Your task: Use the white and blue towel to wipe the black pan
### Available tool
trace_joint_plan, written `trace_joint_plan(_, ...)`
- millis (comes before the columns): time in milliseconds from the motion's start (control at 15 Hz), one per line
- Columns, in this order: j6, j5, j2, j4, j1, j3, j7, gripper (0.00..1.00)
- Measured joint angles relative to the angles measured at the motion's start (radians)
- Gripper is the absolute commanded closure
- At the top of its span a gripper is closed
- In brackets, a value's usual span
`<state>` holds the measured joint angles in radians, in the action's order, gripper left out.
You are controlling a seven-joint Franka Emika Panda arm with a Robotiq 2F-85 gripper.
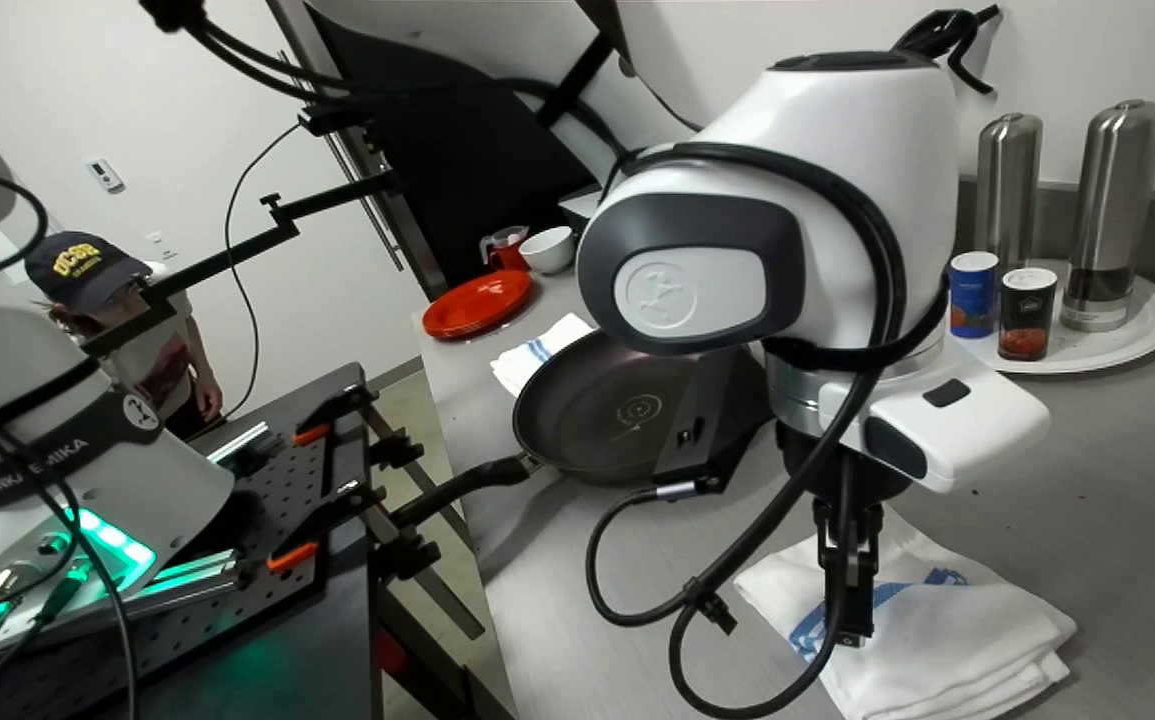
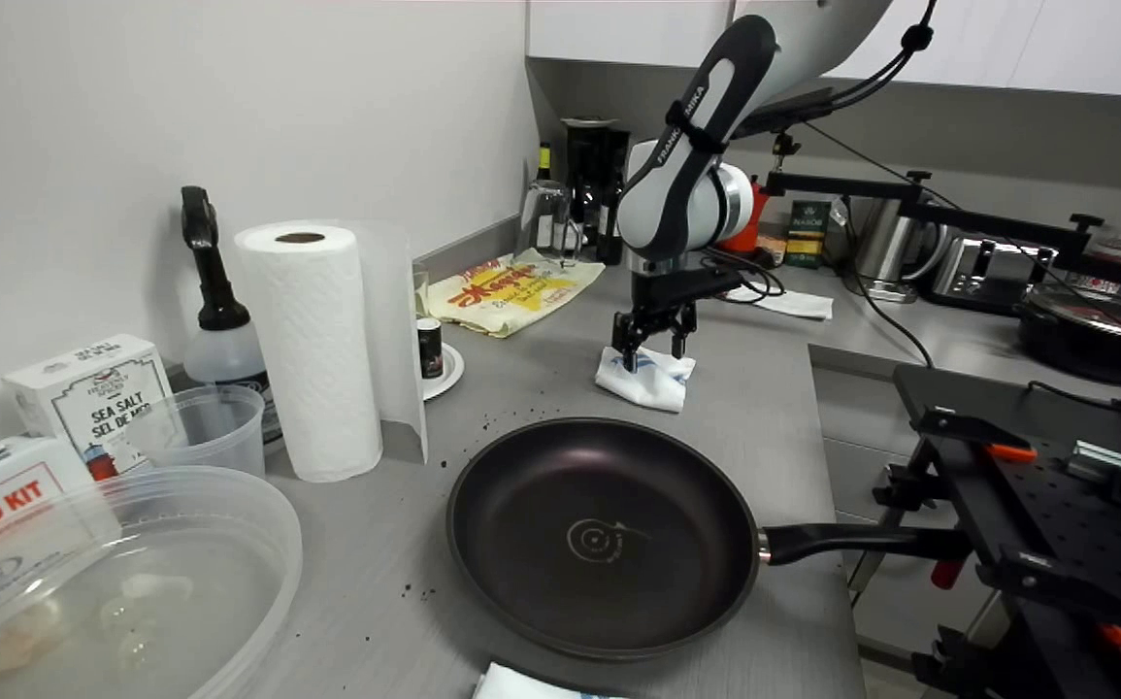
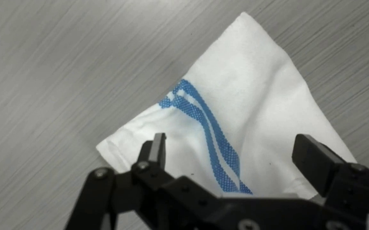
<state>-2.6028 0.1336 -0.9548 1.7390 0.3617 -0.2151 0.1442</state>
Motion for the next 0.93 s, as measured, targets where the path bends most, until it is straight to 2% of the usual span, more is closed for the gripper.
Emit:
trace_joint_plan(333,0.005,0.027,-0.044,-0.045,0.023,0.028,0.0,0.0)
trace_joint_plan(400,0.006,0.031,-0.052,-0.052,0.026,0.032,0.0,0.2)
trace_joint_plan(600,0.016,0.035,-0.071,-0.071,0.035,0.041,0.0,0.4)
trace_joint_plan(800,0.034,0.036,-0.077,-0.089,0.042,0.046,0.0,0.66)
trace_joint_plan(933,0.051,0.036,-0.077,-0.1,0.044,0.046,0.0,0.79)
